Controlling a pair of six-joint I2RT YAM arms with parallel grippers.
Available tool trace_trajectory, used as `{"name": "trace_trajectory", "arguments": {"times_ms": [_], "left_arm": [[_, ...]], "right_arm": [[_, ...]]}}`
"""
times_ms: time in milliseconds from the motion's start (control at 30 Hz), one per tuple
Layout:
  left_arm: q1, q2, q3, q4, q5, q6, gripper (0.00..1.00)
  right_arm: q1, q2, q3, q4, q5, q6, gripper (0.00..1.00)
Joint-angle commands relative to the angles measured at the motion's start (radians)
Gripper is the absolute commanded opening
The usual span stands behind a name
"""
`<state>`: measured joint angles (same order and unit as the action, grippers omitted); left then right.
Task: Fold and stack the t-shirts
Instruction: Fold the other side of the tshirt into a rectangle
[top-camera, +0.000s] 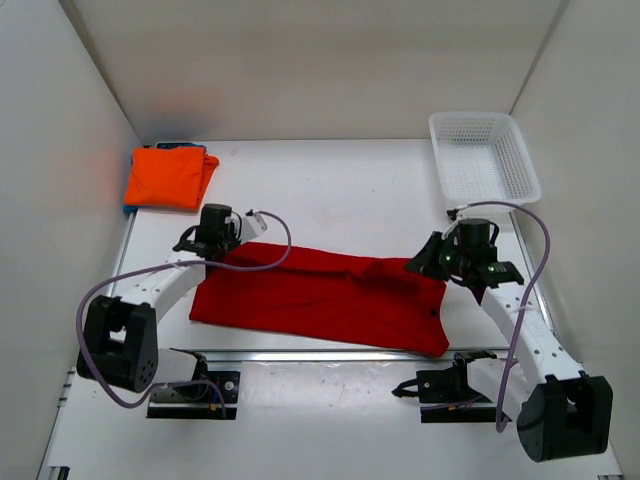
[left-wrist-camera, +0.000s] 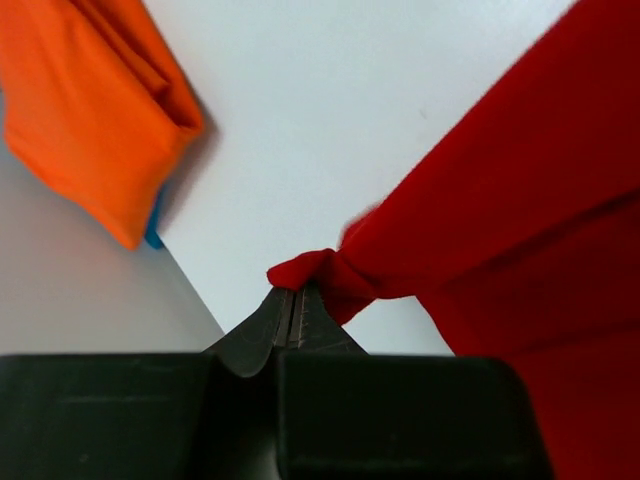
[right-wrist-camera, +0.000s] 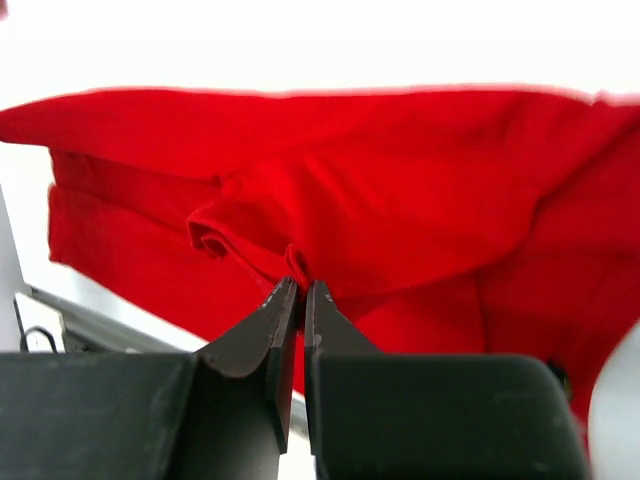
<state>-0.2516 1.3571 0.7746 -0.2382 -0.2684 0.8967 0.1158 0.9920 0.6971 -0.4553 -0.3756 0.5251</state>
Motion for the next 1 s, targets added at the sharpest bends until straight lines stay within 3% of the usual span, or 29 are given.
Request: {"name": "trace_trajectory", "arguments": {"times_ms": [0,200,467,800,900,967], "left_arm": [[0.02,-0.082,-0.064,-0.015,0.024,0.027,0.0],[0.038,-0.105,-0.122,-0.03,0.024,0.056,0.0],[0.028,-0.11,-0.124,-0.107,0.064,0.093,0.0],[0.023,-0.112,-0.187,-0.053,-0.005,0.096,0.01],[0.02,-0.113,-0.169,-0.078,0.008,0.079,0.06],[0.023,-0.115,-0.163,-0.104,0.006,0.079,0.23]], "right_arm": [[0.001,-0.079,-0.068,-0.013,-0.009,0.026,0.01],[0.004,-0.208,-0.168,-0.057,-0.049,0.065,0.0],[0.064,-0.266,-0.277,-0.013,-0.046,0.153,0.0],[0.013,-0.291,-0.274,-0.12,-0.04,0.079,0.02],[0.001,-0.29,-0.266,-0.144,-0.042,0.067,0.08],[0.019,-0.3,-0.269,-0.154,-0.046,0.065,0.15]]}}
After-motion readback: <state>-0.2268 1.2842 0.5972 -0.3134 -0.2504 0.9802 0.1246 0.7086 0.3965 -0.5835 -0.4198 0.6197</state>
